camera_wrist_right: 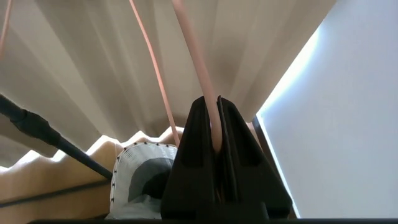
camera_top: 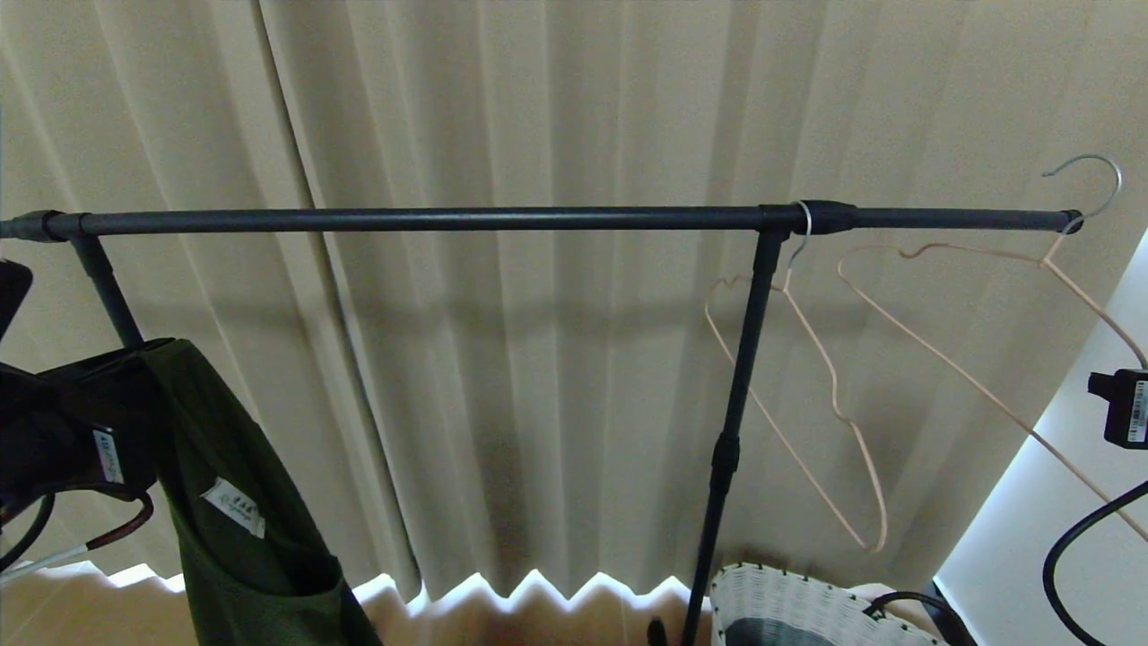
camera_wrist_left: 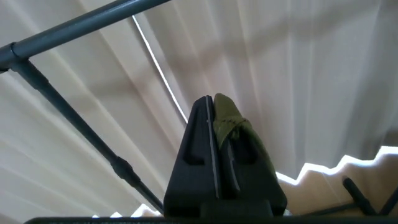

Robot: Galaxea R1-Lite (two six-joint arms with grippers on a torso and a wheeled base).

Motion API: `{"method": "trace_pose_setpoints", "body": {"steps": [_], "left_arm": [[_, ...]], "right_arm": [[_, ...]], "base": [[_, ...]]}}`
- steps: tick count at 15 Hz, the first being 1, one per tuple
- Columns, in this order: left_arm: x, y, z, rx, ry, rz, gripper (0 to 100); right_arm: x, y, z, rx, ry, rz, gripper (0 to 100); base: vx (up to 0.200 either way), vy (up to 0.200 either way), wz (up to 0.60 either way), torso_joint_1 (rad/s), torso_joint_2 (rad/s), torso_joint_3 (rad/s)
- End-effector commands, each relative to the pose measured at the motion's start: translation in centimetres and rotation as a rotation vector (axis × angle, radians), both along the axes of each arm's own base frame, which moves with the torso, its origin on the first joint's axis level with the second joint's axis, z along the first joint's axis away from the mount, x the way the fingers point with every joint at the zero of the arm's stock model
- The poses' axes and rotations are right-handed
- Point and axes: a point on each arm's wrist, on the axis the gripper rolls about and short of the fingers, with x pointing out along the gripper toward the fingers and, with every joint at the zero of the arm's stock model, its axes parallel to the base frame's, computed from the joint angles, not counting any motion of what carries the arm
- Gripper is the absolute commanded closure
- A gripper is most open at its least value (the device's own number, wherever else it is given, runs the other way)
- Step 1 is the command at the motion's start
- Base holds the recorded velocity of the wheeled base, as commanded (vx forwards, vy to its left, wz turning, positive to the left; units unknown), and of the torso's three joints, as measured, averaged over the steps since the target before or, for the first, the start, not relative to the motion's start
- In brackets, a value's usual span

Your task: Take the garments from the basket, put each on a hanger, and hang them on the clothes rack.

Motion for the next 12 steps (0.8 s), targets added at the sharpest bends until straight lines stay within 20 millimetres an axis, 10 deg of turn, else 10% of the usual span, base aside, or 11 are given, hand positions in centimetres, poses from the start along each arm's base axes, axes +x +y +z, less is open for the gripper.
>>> {"method": "trace_pose_setpoints", "body": {"steps": [1,12], "left_arm": [[0.0,0.0,0.0,0.0,-0.001,0.001,100],[0.1,0.0,-0.5,0.004,0.02,-0.001,100]], "right_arm": [[-0.4,0.0,0.2,-0.006,-0.01,0.003,100],[-2.0,0.5,-0.7,-0.006,-0.003,0.024,100]], "base": [[-0.2,0.0,0.0,0.017,0.01,-0.002],[-0.164,0.0,0.0,-0.002,0.0,0.003]]}}
